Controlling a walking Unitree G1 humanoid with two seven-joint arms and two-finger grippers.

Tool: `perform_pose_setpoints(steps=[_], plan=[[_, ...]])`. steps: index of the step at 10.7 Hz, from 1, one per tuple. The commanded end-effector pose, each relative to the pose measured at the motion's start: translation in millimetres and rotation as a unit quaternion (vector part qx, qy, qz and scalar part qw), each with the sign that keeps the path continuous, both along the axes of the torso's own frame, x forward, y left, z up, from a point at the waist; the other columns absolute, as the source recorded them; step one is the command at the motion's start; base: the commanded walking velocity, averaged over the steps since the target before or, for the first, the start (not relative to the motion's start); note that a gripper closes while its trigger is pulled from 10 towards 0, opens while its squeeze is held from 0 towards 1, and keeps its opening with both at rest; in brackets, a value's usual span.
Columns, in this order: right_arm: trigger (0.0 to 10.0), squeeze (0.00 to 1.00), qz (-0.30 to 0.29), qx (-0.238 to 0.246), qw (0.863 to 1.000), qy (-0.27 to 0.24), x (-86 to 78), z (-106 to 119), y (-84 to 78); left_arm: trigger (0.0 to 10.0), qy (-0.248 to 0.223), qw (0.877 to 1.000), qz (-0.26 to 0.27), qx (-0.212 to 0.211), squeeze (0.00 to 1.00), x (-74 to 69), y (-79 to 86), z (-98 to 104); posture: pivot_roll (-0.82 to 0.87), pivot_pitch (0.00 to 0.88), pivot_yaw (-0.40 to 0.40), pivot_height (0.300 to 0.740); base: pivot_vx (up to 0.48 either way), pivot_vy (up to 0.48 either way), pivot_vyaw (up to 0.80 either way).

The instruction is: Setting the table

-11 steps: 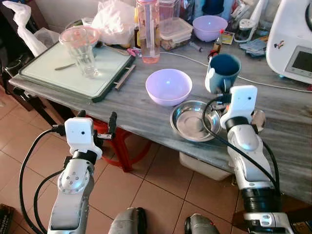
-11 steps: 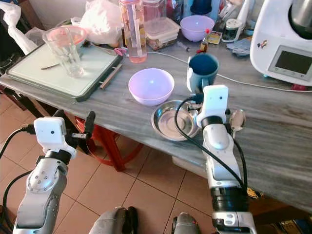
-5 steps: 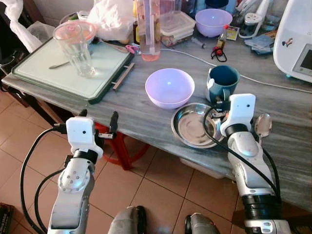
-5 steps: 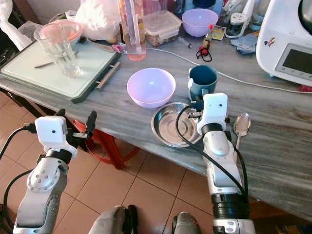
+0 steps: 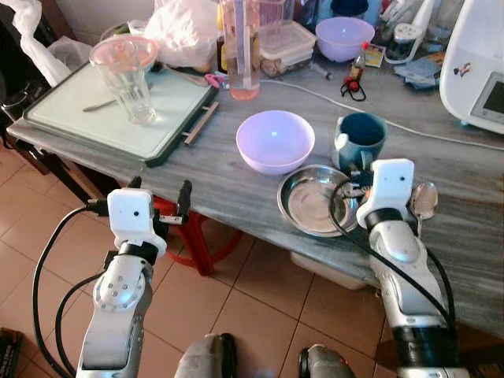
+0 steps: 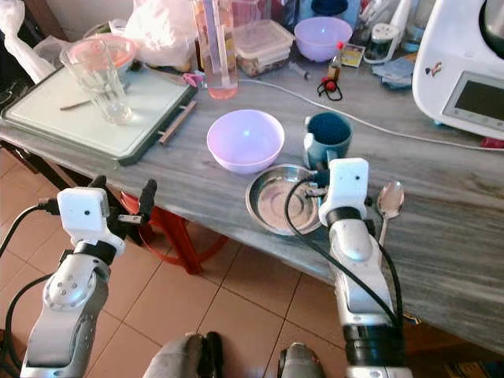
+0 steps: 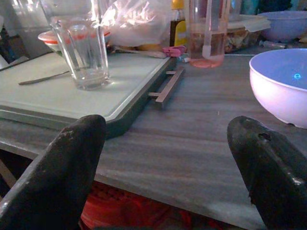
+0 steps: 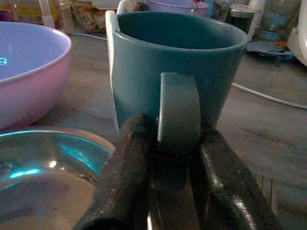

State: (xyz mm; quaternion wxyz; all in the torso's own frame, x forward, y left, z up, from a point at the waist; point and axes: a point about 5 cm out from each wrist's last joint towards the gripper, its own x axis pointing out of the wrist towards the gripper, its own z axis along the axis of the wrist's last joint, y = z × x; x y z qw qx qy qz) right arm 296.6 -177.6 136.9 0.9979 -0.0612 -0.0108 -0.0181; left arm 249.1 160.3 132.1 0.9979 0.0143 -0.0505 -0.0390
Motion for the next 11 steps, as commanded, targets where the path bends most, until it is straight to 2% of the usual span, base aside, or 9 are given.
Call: perform_pose_setpoints(steps=[1, 4, 7, 11], plan=[[10.0, 1.00, -0.009, 0.000, 1.000, -0.002, -0.8, 3, -1.6, 10.0, 0.001, 1.000, 0.002, 0.005, 0.00, 2.9, 2.7, 2, 0.03, 0.124, 0.078, 0.740, 0.000, 0.000, 0.00], [10.0, 1.00, -0.028, -0.017, 0.999, -0.011, 1.7, 8, -9.8, 10.0, -0.006, 1.000, 0.003, 0.006, 0.00, 7.8, 4.3, 5, 0.02, 0.126, 0.085, 0.740, 0.000, 0.000, 0.00], [10.0, 1.00, -0.035, -0.033, 0.998, -0.026, 0.6, 13, -10.0, 10.0, -0.006, 1.000, 0.002, 0.007, 0.00, 12.1, 5.7, 5, 0.02, 0.125, 0.095, 0.740, 0.000, 0.000, 0.00], [10.0, 1.00, -0.047, -0.037, 0.997, -0.057, -7.0, 17, -8.3, 10.0, -0.002, 1.000, -0.003, 0.004, 0.00, 7.4, 4.5, 3, 0.02, 0.104, 0.107, 0.740, 0.000, 0.000, 0.00]])
